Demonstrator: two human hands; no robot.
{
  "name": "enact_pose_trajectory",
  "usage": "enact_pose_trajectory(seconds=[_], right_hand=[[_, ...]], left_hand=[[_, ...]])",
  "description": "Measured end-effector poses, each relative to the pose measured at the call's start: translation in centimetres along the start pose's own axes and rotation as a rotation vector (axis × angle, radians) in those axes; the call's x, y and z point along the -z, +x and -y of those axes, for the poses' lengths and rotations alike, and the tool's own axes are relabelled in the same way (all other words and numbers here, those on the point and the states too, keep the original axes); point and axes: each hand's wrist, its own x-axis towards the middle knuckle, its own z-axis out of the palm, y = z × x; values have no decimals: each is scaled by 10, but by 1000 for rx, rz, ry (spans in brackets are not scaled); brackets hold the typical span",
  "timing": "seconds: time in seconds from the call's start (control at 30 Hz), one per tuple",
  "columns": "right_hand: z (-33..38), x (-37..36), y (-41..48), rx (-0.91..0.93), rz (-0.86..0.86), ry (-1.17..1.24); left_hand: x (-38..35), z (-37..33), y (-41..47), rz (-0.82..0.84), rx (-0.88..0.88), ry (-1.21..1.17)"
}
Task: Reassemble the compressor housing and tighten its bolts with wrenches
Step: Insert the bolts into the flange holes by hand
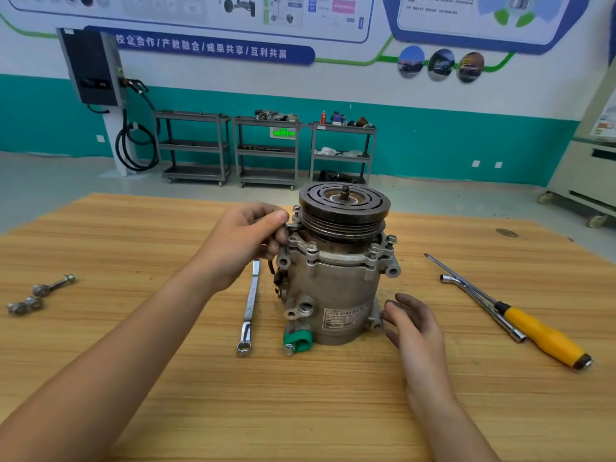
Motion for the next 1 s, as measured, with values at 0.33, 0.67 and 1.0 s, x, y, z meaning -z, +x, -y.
enact_pose_trajectory(seconds=[0.33, 0.67, 1.0], right_hand=[[-3, 2, 2, -8, 11, 30], [-7, 2, 3, 26, 16, -3], [-7, 1, 3, 65, 29, -74]], left_hand=[[-2, -11, 4, 69, 32, 191], [7, -22, 4, 83, -35, 557], [-6, -19, -13, -53, 136, 346]])
